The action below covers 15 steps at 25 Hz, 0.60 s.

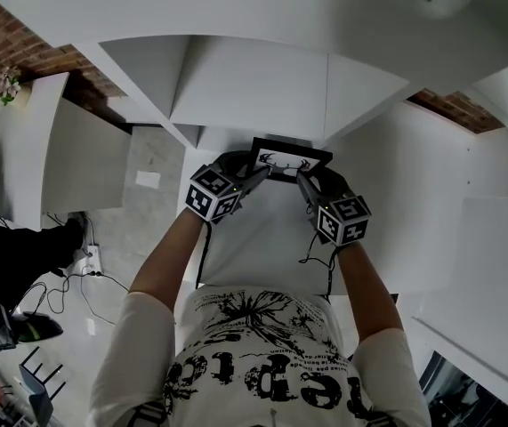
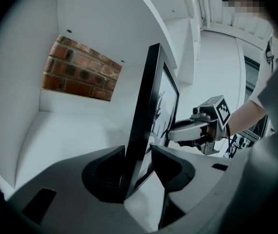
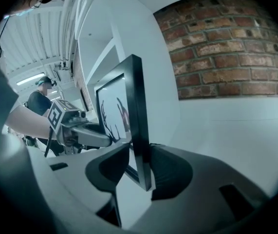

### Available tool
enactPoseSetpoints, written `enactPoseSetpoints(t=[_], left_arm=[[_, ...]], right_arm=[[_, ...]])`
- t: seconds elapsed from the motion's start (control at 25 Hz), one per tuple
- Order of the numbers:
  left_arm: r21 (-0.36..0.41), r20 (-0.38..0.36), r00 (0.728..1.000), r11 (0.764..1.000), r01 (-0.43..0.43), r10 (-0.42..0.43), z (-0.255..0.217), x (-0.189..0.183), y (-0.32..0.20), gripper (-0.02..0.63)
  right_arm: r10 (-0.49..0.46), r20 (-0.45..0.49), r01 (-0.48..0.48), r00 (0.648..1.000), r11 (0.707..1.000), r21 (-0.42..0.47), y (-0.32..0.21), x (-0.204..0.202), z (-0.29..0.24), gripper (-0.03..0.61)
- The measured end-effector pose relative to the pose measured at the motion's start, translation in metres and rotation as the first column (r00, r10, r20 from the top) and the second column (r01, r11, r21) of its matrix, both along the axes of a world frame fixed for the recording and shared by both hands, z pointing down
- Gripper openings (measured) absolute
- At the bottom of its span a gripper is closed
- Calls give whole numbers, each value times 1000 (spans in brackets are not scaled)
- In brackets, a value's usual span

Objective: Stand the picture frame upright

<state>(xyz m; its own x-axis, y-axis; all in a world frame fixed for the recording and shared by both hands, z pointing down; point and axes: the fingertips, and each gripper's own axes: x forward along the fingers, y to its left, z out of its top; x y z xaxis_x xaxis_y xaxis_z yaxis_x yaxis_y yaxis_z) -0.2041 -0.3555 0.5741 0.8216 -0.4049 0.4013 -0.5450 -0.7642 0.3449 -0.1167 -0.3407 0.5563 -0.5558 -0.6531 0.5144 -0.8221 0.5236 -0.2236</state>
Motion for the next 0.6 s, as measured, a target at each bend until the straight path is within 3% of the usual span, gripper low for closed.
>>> enactPoseSetpoints(t=[0.6], left_arm=[[-18, 65, 997, 998, 52, -51, 4, -9, -9, 199]], right_arm=[[44, -65, -43, 997, 999, 23, -10, 1, 0, 133]])
